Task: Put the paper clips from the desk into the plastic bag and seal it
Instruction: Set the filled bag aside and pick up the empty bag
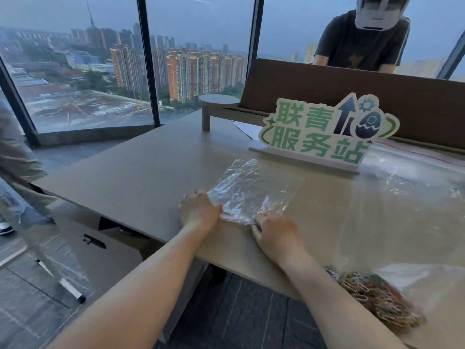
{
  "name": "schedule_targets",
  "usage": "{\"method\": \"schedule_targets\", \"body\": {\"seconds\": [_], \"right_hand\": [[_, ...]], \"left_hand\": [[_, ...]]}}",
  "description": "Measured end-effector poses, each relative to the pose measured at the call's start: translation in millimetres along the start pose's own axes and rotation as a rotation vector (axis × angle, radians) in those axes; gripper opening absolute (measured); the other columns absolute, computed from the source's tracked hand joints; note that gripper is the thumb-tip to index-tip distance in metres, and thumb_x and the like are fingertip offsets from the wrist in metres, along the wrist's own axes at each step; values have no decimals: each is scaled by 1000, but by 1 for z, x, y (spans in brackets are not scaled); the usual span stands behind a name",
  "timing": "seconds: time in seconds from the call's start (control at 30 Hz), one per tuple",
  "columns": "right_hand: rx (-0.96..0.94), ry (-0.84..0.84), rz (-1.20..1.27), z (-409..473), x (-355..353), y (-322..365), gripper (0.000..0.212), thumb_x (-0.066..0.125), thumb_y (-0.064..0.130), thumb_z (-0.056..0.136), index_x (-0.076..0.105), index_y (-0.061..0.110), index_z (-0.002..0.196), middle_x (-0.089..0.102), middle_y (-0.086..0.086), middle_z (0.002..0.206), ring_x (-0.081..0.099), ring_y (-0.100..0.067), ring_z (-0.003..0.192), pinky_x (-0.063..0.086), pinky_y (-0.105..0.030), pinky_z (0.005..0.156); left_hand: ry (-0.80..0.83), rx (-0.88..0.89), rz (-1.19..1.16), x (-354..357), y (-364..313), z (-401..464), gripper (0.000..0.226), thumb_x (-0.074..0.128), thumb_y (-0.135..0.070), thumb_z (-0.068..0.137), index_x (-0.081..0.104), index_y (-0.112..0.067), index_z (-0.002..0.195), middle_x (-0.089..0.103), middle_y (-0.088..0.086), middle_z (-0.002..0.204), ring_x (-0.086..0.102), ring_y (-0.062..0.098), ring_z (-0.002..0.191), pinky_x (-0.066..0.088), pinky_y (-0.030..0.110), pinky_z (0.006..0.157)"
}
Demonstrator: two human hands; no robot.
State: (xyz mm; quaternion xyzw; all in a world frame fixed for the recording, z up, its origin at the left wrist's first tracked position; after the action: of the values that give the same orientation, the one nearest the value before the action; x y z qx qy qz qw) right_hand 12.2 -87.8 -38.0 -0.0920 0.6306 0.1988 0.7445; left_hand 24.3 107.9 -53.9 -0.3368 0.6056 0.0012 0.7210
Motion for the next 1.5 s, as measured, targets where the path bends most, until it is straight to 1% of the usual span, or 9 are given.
{"method": "schedule_targets", "body": {"seconds": [0.17,0.3,0.5,0.6,0.7,0.87,1.07,1.17,1.5], "right_hand": [[11,-131,7,-2,-8,6,22,44,14,89,65,14,96,66,-6,97,58,-29,95,37,-33,66],[47,-199,64,-11,-17,9,15,44,10,90,57,11,83,64,-8,83,57,-29,82,31,-31,58],[81,-350,204,-27,-42,27,19,47,18,96,64,15,103,67,-1,92,60,-25,89,41,-31,60],[76,-441,289,-34,-59,46,17,52,18,94,66,17,104,70,-1,98,62,-25,93,49,-35,63],[18,-476,376,-40,-72,76,20,51,19,95,65,17,109,69,-1,103,61,-24,97,46,-32,66],[-177,-538,503,-54,-96,150,18,55,17,94,68,13,106,71,-1,99,63,-22,91,39,-26,64],[-384,-465,668,-83,-95,249,19,52,19,95,67,14,104,69,2,102,61,-17,95,51,-32,72],[-464,-409,757,-102,-83,296,18,52,19,94,67,14,102,68,3,100,60,-17,93,52,-34,72],[-583,-176,879,-159,13,401,19,51,21,93,67,16,102,69,5,99,62,-13,88,53,-32,72]], "left_hand": [[12,-4,-158,-2,7,5,47,65,-24,88,56,-11,132,63,15,131,59,33,120,48,40,100],[23,10,-277,-8,17,3,41,59,-4,83,59,-11,123,67,13,119,59,27,96,45,32,78],[-24,-16,-473,-33,43,-13,25,53,-5,87,63,-9,111,69,12,105,63,30,97,44,30,76],[-85,-26,-550,-58,62,-28,21,54,-6,87,63,-8,106,68,11,94,67,32,92,53,37,76],[-167,-21,-595,-93,81,-48,14,57,-7,87,63,-10,100,68,10,91,67,31,89,56,42,81],[-347,-83,-685,-159,135,-87,10,60,-6,86,64,-14,93,66,7,83,64,27,83,50,34,73],[-498,-121,-756,-221,223,-145,10,62,-6,87,62,-16,90,61,-1,79,60,21,75,53,36,72],[-548,-157,-761,-240,269,-175,12,62,-3,88,63,-15,86,61,0,77,57,17,68,50,27,61],[-557,-332,-736,-226,411,-240,24,59,1,89,68,-20,82,65,4,77,53,18,64,44,29,59]]}}
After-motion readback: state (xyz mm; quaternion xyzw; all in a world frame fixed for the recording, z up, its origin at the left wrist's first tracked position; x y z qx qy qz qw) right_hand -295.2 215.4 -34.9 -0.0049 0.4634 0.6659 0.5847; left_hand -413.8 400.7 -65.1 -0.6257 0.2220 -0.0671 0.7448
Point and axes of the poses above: each hand's wrist, its own z-axis towards the middle knuckle, its own x-axis out of the palm, y = z × x, the point moved 10 cm from there along z, towards the middle knuckle
